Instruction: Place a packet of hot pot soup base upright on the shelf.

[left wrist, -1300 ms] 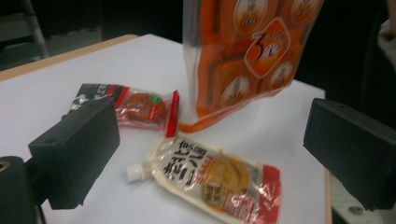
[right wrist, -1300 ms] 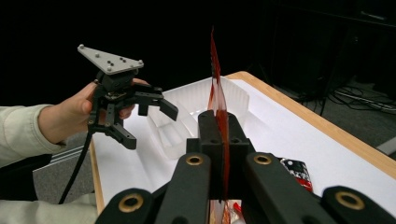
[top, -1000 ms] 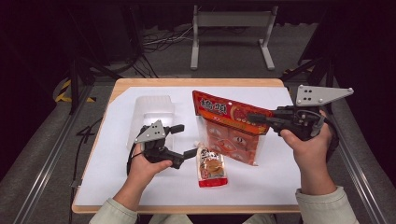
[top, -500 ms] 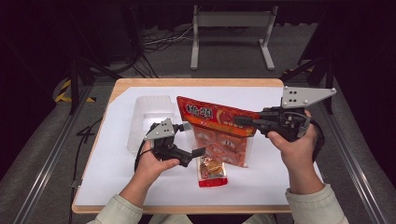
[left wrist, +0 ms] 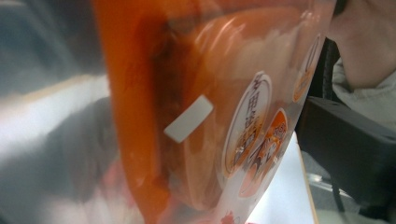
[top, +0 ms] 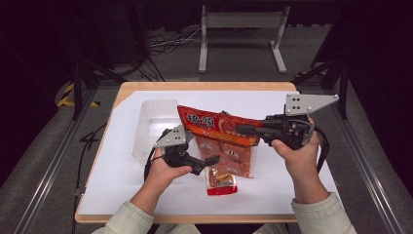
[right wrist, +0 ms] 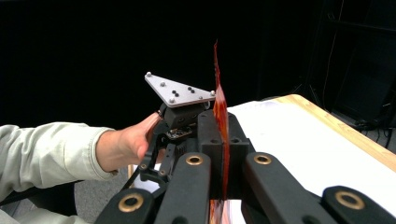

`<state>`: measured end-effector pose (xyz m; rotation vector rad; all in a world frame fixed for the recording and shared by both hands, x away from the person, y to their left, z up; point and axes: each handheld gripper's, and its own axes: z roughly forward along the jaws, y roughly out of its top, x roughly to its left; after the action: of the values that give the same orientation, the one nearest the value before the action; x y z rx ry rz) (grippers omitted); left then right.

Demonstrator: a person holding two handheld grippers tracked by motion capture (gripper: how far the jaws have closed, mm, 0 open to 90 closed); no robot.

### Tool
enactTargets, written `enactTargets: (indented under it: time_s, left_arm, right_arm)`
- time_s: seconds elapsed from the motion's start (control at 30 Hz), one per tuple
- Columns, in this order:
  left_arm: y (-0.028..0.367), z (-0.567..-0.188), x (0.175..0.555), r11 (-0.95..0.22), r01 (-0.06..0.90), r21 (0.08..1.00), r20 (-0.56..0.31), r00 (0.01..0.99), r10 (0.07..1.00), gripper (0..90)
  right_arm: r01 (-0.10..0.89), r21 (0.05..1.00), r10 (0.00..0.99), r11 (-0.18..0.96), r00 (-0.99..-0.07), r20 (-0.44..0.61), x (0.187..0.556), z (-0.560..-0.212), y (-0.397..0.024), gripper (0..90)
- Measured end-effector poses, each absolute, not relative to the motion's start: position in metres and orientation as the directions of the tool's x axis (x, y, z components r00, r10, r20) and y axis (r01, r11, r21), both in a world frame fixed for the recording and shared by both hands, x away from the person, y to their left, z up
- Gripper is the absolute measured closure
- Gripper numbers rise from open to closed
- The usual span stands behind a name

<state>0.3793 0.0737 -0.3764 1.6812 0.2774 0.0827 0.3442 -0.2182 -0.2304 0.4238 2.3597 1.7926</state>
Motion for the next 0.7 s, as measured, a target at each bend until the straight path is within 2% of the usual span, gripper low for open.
enactTargets:
  time_s: [0.07, 0.1, 0.17, 0.43, 0.7]
  left_arm:
    - [0.074, -0.376, 0.379, -0.103, 0.129, 0.986, -0.104, 0.972, 0.212, 20.6]
    - [0.074, -0.375, 0.378, -0.102, 0.123, 0.987, -0.101, 0.975, 0.199, 29.6]
    - [0.072, -0.374, 0.377, -0.112, 0.115, 0.987, -0.091, 0.976, 0.198, 31.1]
    - [0.075, -0.368, 0.372, -0.134, 0.115, 0.984, -0.099, 0.988, 0.122, 58.7]
    - [0.076, -0.362, 0.368, -0.165, 0.12, 0.979, -0.102, 0.988, 0.114, 66.5]
  right_arm:
    - [0.137, 0.962, 0.307, 0.238, -0.95, 0.06, 0.345, -0.232, -0.218, 90.0]
    - [0.14, 0.963, 0.301, 0.229, -0.951, 0.067, 0.345, -0.233, -0.218, 90.0]
    - [0.141, 0.964, 0.299, 0.225, -0.952, 0.069, 0.345, -0.234, -0.217, 90.0]
    - [0.149, 0.971, 0.307, 0.189, -0.948, 0.085, 0.347, -0.236, -0.222, 90.0]
    - [0.143, 0.97, 0.328, 0.194, -0.942, 0.073, 0.347, -0.236, -0.225, 90.0]
